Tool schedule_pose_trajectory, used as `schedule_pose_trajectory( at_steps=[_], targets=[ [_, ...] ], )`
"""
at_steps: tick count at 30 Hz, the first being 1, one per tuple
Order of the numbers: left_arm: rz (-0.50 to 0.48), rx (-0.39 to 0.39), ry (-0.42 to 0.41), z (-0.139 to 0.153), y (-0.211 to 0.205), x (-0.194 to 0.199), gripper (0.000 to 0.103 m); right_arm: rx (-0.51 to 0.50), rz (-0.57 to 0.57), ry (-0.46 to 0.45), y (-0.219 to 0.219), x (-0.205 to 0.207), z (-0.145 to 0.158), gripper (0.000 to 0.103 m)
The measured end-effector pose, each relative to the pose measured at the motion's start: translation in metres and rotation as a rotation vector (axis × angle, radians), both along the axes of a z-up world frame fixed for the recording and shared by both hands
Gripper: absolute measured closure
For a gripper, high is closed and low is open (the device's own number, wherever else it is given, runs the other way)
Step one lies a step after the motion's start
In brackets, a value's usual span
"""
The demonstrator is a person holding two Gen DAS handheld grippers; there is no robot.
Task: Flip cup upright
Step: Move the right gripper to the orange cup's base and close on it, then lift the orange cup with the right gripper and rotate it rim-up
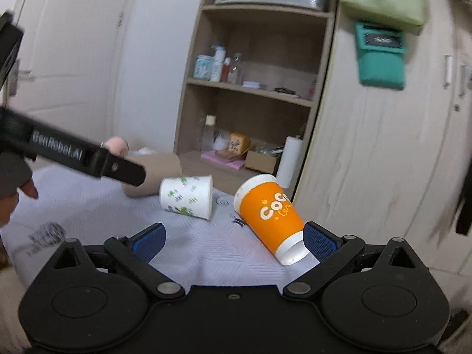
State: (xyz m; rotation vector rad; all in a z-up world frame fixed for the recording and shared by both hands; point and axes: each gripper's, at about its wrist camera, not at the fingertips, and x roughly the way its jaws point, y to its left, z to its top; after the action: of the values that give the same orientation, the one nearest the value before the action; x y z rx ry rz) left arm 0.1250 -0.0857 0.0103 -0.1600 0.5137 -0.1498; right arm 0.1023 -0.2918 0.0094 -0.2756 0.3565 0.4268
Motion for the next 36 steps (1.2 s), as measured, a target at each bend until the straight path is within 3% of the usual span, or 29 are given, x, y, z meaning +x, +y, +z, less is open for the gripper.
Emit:
schedule_pose_trajectory(
  at_steps=[13,21,25,27,28,36],
  targets=[
    [0.014,-0.174,0.103,-0.044,-0.04,0.074,0.002,-0.112,0.07,0.06,-0.013,0.104,-0.045,0.002],
    [-0.001,-0.201,0.135,-0.05,-0.038,0.085,0.003,-0.207,0.055,0.091,-0.005,0.145,-0.061,0.004],
    [-0.007,-0.219,0.138,-0.051,-0.035,0.087,0.003,-0.125,0.044,0.162,-0.012,0.156,-0.058,0.006],
    [-0.01,-0.222,0.139,-0.052,-0.035,0.088,0.003,-0.103,0.036,0.19,-0.013,0.158,-0.056,0.025],
    [-0.011,-0.223,0.14,-0.052,-0.035,0.089,0.003,-0.096,0.034,0.202,-0.014,0.158,-0.056,0.027],
    [-0.034,-0.242,0.162,-0.054,-0.033,0.089,0.003,0.007,-0.036,0.295,-0.019,0.136,-0.044,0.031]
  ],
)
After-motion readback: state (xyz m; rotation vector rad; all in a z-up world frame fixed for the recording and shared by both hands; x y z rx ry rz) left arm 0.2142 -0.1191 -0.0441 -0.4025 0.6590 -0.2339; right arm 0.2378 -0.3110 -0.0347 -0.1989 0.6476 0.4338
